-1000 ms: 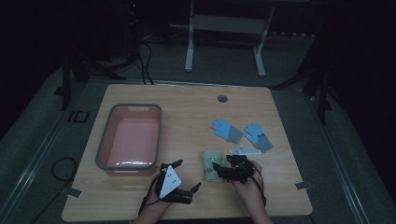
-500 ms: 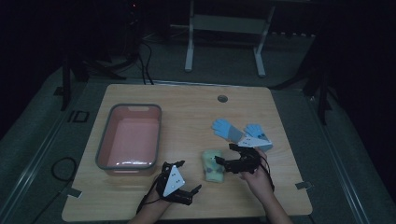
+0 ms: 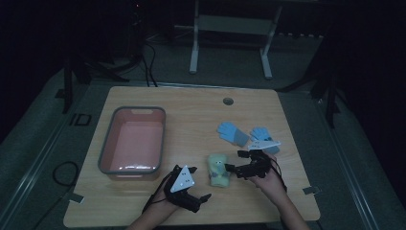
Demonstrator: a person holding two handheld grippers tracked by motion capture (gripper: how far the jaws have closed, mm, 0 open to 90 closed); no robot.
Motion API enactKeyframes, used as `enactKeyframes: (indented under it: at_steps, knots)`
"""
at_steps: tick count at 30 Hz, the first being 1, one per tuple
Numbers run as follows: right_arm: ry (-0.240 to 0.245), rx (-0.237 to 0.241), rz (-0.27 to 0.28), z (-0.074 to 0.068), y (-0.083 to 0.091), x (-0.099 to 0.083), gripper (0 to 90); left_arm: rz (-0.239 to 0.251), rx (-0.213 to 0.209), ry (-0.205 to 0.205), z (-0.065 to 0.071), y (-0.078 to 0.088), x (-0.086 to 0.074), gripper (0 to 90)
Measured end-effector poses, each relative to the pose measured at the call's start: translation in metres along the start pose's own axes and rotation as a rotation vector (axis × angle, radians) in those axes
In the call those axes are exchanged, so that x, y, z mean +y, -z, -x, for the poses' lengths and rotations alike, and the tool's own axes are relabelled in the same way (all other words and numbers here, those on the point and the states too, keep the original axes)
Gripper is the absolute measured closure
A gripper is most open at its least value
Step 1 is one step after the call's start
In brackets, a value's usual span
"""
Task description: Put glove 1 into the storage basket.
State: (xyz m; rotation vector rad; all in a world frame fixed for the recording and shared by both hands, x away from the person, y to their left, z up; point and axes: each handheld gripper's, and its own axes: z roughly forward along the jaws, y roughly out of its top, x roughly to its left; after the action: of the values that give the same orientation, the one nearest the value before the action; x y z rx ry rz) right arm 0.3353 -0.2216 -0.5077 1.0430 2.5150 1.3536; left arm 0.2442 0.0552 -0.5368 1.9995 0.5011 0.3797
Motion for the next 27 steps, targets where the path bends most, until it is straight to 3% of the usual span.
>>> enactKeyframes:
  at_steps: [3, 8, 11, 12, 14, 15, 16, 21, 27]
  knots:
    - [0.025, -0.013, 0.013, 0.0, 0.0, 0.004, 15.6, -0.006, -0.023, -0.068, 0.003, -0.003, 0.005, 2.2]
    - [0.051, -0.014, 0.028, 0.002, -0.002, 0.014, 34.0, -0.016, -0.037, -0.153, 0.008, -0.011, 0.013, 2.4]
    - [0.072, -0.006, 0.014, 0.004, -0.008, 0.019, 41.7, 0.003, -0.076, -0.199, 0.008, -0.015, 0.016, 15.2]
    - [0.077, 0.004, 0.006, 0.005, -0.011, 0.021, 42.4, -0.002, -0.075, -0.218, 0.008, -0.017, 0.017, 15.4]
    - [0.081, 0.008, 0.001, 0.005, -0.013, 0.022, 42.4, -0.002, -0.075, -0.218, 0.008, -0.017, 0.017, 17.4]
    - [0.083, 0.016, -0.018, 0.006, -0.019, 0.023, 42.2, -0.016, -0.087, -0.271, 0.007, -0.024, 0.018, 23.5]
    - [0.08, 0.018, -0.023, 0.007, -0.022, 0.023, 41.4, -0.023, -0.099, -0.28, 0.006, -0.026, 0.018, 25.5]
    - [0.036, 0.03, -0.052, 0.012, -0.036, 0.019, 39.5, -0.051, -0.128, -0.314, 0.004, -0.039, 0.022, 36.7]
    - [0.029, 0.045, -0.122, 0.014, -0.055, 0.008, 35.3, -0.124, -0.161, -0.339, -0.001, -0.055, 0.018, 41.9]
